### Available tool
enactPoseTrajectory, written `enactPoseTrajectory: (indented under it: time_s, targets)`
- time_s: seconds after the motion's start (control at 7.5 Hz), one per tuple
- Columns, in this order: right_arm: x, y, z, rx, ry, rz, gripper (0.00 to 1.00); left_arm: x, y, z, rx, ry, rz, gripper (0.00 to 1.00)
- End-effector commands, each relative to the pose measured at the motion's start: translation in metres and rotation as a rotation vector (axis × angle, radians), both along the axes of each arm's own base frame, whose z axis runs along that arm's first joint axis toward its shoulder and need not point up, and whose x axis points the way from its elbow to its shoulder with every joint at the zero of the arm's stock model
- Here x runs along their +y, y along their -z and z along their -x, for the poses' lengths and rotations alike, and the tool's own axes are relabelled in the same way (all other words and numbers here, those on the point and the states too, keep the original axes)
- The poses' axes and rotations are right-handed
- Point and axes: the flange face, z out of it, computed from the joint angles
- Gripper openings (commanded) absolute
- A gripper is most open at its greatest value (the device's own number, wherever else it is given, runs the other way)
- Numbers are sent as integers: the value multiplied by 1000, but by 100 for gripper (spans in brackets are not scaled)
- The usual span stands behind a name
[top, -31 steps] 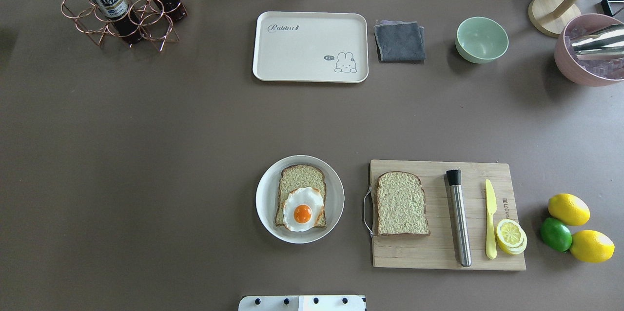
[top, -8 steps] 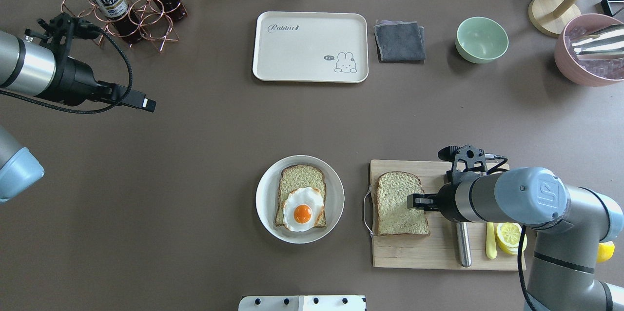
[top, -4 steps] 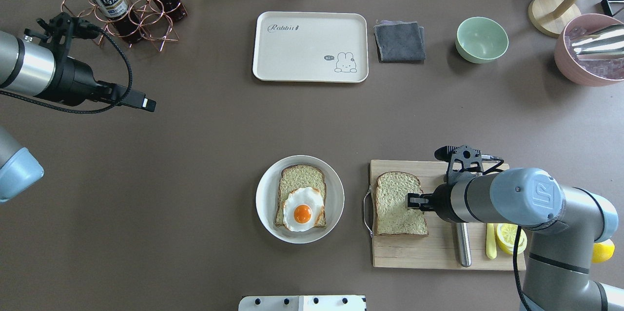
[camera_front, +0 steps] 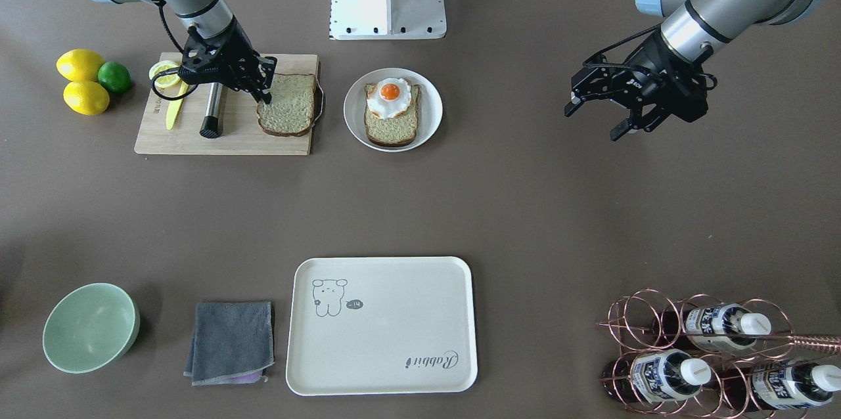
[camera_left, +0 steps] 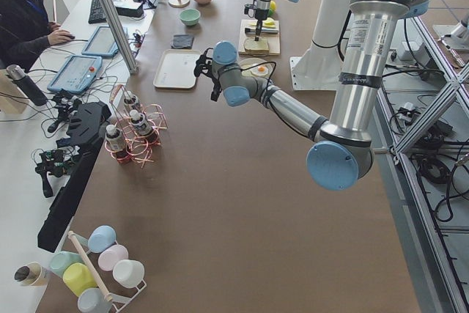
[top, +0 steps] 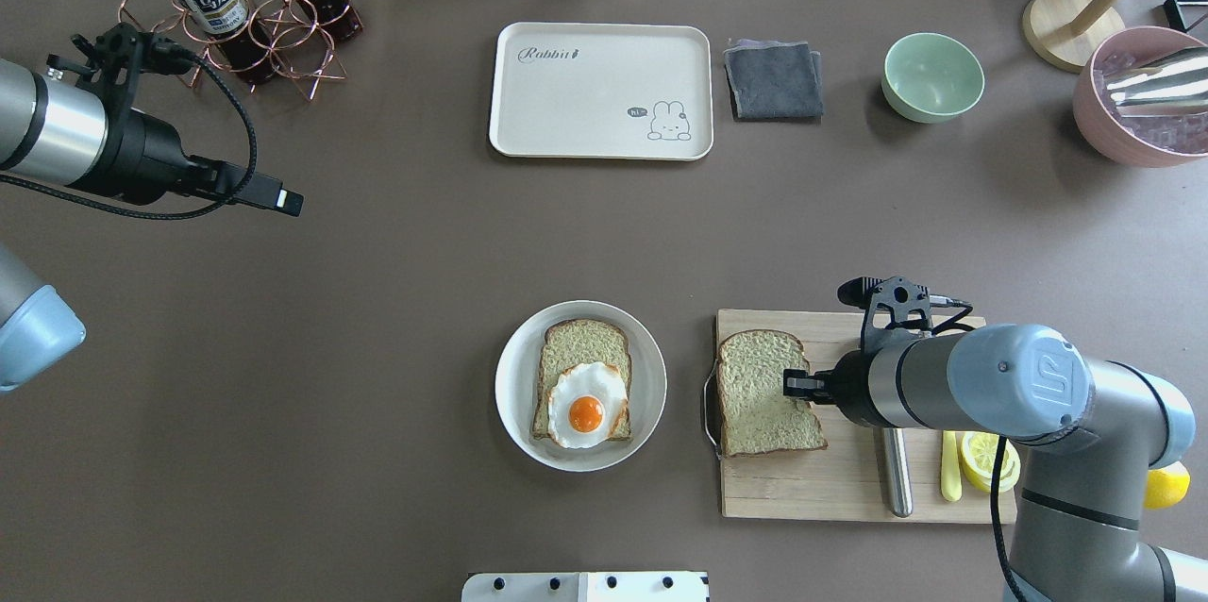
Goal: Make sandwich and place on tray
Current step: 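Lower the right gripper and grasp the bread slice's edge, then carry the bread slice with the right gripper onto the egg slice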
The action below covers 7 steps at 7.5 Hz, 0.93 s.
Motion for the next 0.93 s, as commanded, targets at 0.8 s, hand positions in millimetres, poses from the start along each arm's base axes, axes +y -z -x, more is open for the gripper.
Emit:
enactPoseTrajectory:
  time_s: [0.8]
  targets:
    - [-32, 110, 36, -189, 21, -43, 0, -1, -7, -2, -7, -2, 17, 98]
